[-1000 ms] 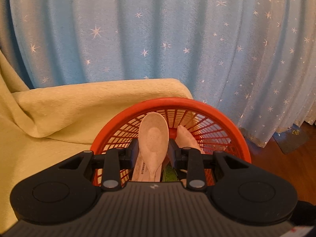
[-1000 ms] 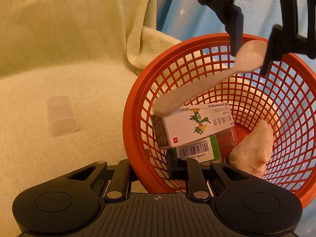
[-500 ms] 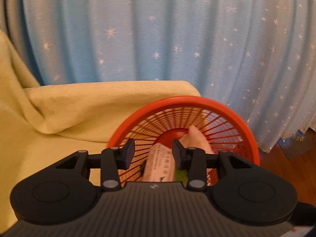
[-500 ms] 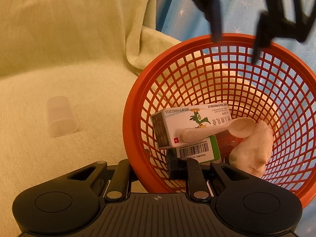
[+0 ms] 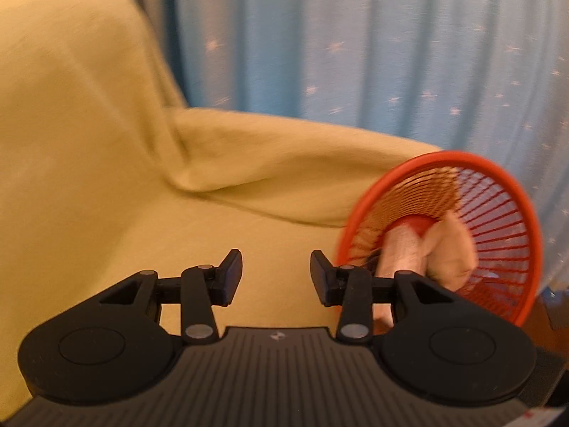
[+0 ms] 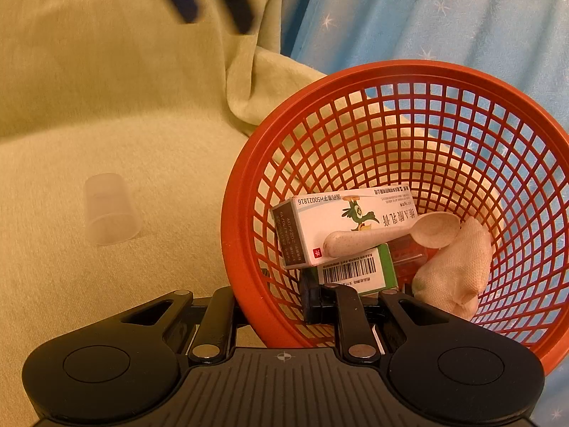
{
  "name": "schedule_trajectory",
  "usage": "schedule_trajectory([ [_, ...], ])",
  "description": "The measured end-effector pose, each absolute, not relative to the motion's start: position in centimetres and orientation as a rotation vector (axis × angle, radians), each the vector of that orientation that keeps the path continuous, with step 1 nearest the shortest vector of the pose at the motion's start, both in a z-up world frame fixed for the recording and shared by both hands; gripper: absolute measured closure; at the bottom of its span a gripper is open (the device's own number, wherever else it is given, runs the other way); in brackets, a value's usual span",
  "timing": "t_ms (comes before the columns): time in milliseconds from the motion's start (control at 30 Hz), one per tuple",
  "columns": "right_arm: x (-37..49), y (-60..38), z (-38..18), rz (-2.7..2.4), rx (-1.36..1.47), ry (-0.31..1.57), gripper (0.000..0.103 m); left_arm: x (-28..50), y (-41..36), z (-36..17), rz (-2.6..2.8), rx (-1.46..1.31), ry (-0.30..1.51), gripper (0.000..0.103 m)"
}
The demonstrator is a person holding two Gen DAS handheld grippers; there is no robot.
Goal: Organize objects
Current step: 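Move the open left gripper to the clear plastic cup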
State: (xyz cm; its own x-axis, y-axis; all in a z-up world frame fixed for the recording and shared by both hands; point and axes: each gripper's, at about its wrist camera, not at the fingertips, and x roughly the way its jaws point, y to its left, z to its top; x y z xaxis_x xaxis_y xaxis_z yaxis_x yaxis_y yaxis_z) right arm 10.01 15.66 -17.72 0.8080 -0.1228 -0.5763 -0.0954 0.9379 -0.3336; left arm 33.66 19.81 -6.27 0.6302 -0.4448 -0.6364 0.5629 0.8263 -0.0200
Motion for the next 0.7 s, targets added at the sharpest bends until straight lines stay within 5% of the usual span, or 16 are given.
schedule_trajectory([
  [333,10.0,15.5,-17.7,-0.011,-0.362,0.633,0.088,33.3,24.1,-8.6,-0.458,0.141,0.736,0.063],
  [700,9.7,15.6,-17.6,-0.012,-0.364,0.632,0.088,32.8,25.7,-10.2,-0.44,0.136,0.766,0.039],
])
